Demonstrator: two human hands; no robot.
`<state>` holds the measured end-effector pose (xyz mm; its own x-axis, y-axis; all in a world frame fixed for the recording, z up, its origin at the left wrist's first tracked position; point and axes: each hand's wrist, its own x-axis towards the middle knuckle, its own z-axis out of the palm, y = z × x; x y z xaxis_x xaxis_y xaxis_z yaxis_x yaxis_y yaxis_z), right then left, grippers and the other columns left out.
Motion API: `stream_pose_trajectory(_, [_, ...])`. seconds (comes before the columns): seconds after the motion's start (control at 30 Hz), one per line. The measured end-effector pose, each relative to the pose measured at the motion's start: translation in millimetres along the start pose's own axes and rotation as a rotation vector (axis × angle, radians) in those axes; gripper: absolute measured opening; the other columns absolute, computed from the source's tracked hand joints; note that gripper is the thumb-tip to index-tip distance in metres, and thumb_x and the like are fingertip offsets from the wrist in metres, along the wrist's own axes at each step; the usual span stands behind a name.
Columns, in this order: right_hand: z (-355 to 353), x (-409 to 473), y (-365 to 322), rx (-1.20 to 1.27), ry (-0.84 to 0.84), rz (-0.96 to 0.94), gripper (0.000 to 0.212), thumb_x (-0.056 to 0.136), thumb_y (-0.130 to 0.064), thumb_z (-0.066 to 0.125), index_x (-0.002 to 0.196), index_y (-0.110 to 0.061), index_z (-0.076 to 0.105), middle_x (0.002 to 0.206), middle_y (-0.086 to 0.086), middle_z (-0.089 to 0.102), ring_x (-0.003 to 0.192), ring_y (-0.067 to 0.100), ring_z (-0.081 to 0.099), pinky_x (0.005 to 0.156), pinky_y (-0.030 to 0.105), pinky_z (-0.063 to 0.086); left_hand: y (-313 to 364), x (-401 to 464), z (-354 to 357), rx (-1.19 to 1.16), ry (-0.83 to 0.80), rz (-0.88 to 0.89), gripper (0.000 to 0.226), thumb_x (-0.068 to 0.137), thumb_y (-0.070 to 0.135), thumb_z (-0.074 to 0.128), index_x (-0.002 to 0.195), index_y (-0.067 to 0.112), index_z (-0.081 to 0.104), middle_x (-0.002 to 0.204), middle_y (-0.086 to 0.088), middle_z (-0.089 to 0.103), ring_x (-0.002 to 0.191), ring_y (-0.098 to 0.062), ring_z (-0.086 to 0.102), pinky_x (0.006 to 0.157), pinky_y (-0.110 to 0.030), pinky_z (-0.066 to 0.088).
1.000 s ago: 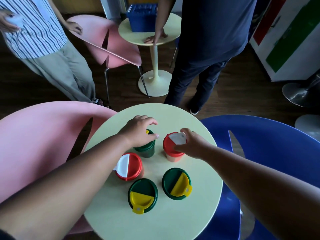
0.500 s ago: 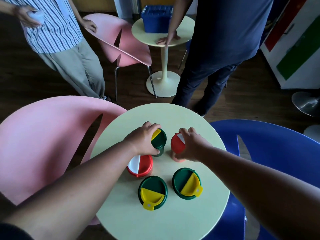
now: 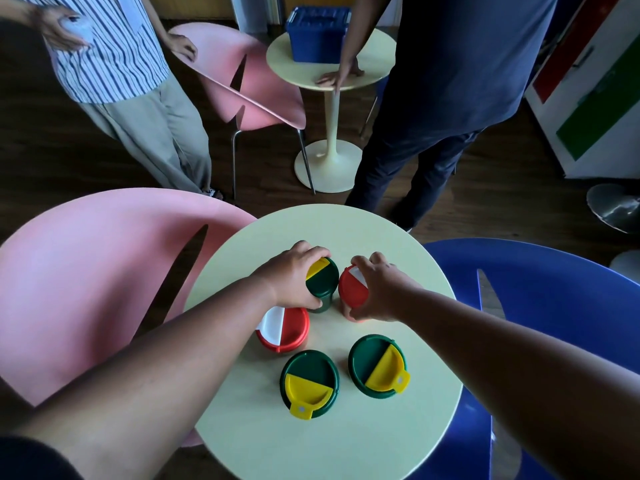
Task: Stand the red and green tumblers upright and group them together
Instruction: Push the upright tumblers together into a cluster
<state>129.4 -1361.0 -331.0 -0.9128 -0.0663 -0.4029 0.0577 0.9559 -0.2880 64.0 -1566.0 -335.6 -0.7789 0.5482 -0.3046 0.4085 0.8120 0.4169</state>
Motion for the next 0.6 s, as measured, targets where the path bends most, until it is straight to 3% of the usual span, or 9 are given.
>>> stream_pose_trajectory(0.2, [-1,0,-1,-0.031,-0.023,0.006,0.108,0.058,-0.056,0.082,0.146,-0.031,0.025,0.132,0.007,0.039,0.110,0.031,0.055,0.079,0.045,0.057,-3,-4,1,-0.032,-0.034,-0.032,0.102,0.063,0.050,0.082,0.148,0.043,0.027,0.148,0.006,0.030,0.133,-0.018,0.043,0.104,-0.038,0.044])
stream_pose_trajectory(0.3, [-6,-4,0,-0.022,-0.039,0.027,0.114,0.061,-0.062,0.080,0.151,-0.031,0.017,0.141,0.008,0.033,0.121,0.032,0.048,0.085,0.046,0.055,-3,-15,1,-0.016,0.089,-0.039,0.095,0.070,0.056,0.075,0.149,0.038,0.026,0.150,0.003,0.030,0.137,-0.022,0.038,0.106,-0.042,0.043])
stream_pose_trajectory(0.43, [-18,-23,-2,-0.004,0.152,-0.051,0.090,0.073,-0.056,0.074,0.146,-0.026,0.031,0.144,0.007,0.033,0.130,0.028,0.037,0.098,0.044,0.047,-10,-47,8,-0.035,0.336,-0.010,0.074,0.076,0.051,0.075,0.136,0.023,0.043,0.133,-0.002,0.048,0.125,-0.023,0.049,0.098,-0.039,0.048])
stream_pose_trajectory(0.5, [-20,-38,-2,0.043,0.212,-0.127,0.073,0.075,-0.056,0.070,0.136,-0.026,0.043,0.135,0.003,0.041,0.125,0.024,0.039,0.097,0.040,0.045,-15,-65,14,-0.064,0.332,-0.017,0.073,0.074,0.057,0.070,0.132,0.021,0.045,0.131,-0.001,0.051,0.123,-0.022,0.050,0.096,-0.037,0.048])
stream_pose_trajectory(0.6, [-14,-59,2,0.018,0.107,-0.166,0.053,0.079,-0.059,0.065,0.119,-0.027,0.052,0.120,-0.002,0.054,0.109,0.020,0.051,0.087,0.036,0.049,-18,-84,21,-0.033,0.217,-0.050,0.077,0.069,0.065,0.064,0.132,0.025,0.044,0.135,0.003,0.050,0.125,-0.019,0.048,0.099,-0.034,0.046])
